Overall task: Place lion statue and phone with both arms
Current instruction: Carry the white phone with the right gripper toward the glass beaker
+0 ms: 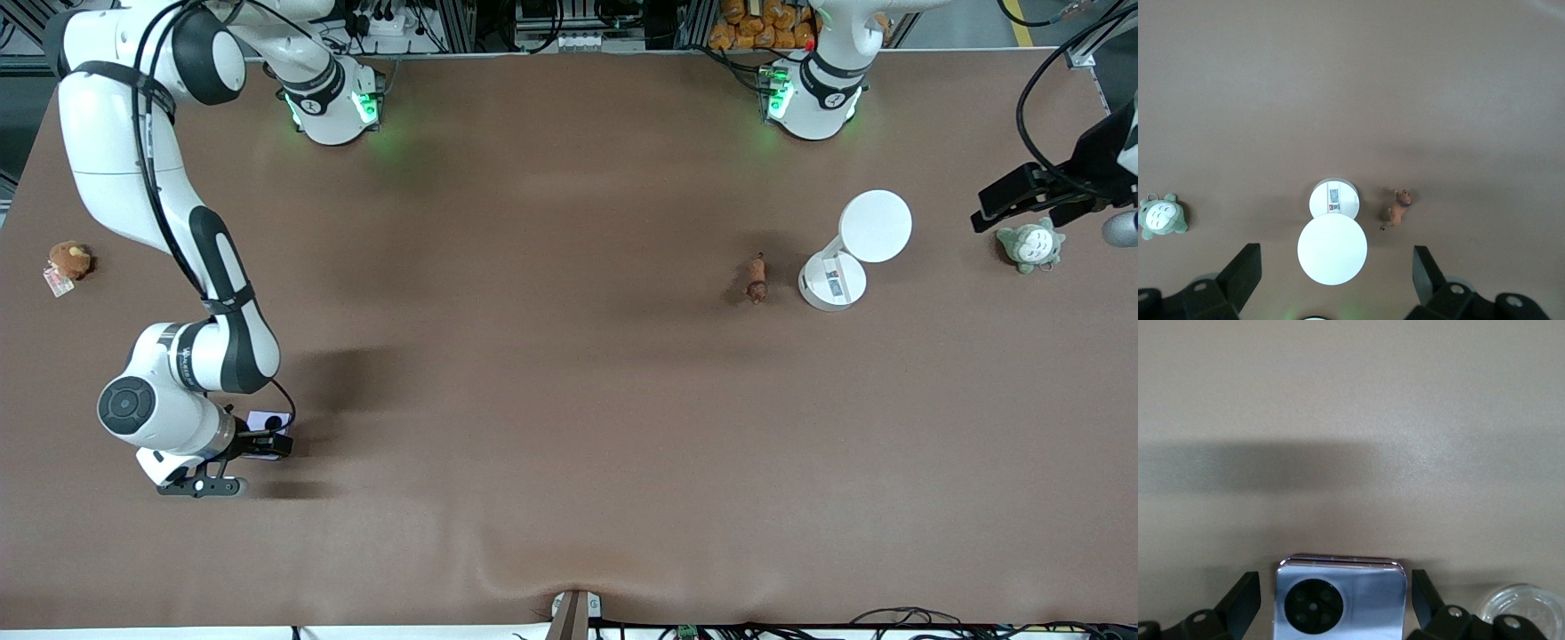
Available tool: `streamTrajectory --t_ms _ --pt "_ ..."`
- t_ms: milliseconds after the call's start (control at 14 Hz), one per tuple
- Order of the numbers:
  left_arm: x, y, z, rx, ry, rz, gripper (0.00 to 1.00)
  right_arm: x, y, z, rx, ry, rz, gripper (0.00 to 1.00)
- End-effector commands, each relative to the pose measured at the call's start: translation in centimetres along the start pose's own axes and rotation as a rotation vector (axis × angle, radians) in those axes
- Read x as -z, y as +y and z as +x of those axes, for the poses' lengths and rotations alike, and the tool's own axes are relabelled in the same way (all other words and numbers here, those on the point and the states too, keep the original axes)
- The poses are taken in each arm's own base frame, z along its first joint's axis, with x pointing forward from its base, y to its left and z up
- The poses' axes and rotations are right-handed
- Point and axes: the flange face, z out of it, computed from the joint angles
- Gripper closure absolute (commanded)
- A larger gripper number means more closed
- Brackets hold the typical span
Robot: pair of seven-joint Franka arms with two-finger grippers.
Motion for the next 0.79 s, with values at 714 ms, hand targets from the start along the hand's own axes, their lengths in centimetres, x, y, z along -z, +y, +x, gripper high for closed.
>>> streamTrajectory --t_ms 714 --pt "0.4 -0.7 -0.9 -0.119 0.030 0.004 0.00 25.3 -2.4 -1.3 0.085 -0.141 0.038 0.00"
